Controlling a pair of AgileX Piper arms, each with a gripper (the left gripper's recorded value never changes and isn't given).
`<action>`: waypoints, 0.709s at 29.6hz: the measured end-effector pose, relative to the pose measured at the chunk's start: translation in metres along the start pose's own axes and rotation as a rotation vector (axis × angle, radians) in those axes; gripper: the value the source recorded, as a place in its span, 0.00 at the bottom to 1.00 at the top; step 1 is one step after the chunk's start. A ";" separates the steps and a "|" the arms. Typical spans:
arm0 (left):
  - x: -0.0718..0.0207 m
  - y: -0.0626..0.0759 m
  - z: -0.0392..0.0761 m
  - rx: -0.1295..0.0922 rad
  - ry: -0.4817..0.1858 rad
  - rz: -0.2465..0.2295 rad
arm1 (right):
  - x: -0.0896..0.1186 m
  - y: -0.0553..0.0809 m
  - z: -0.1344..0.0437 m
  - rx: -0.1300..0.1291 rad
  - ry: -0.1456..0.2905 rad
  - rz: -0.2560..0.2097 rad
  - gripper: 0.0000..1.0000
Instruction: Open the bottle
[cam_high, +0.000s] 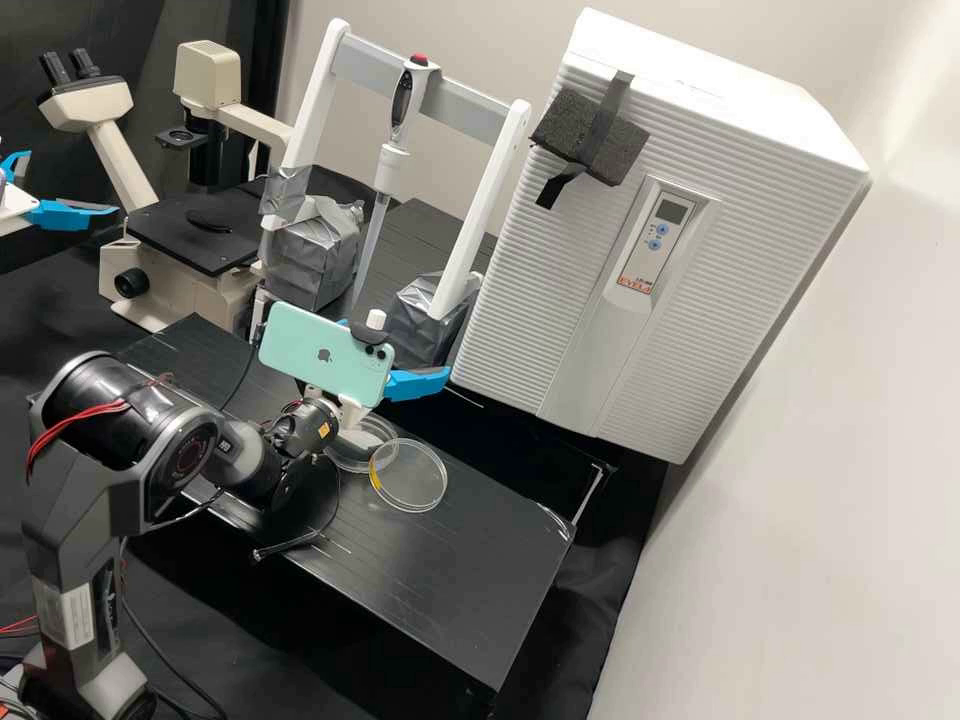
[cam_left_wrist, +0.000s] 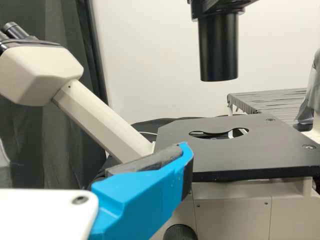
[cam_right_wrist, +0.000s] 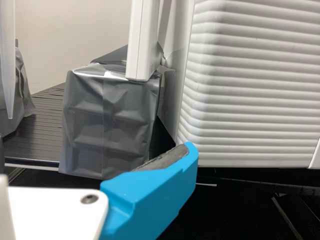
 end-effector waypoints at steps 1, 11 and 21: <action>0.0000 0.000 0.000 0.000 0.000 0.000 | 0.000 0.000 0.000 0.000 0.000 0.000 1.00; 0.0000 0.000 0.002 -0.005 -0.022 -0.005 | 0.000 0.000 0.000 0.000 0.000 0.000 1.00; -0.0266 -0.022 0.020 -0.069 -0.271 -0.076 | 0.000 0.000 0.000 0.000 0.000 0.000 1.00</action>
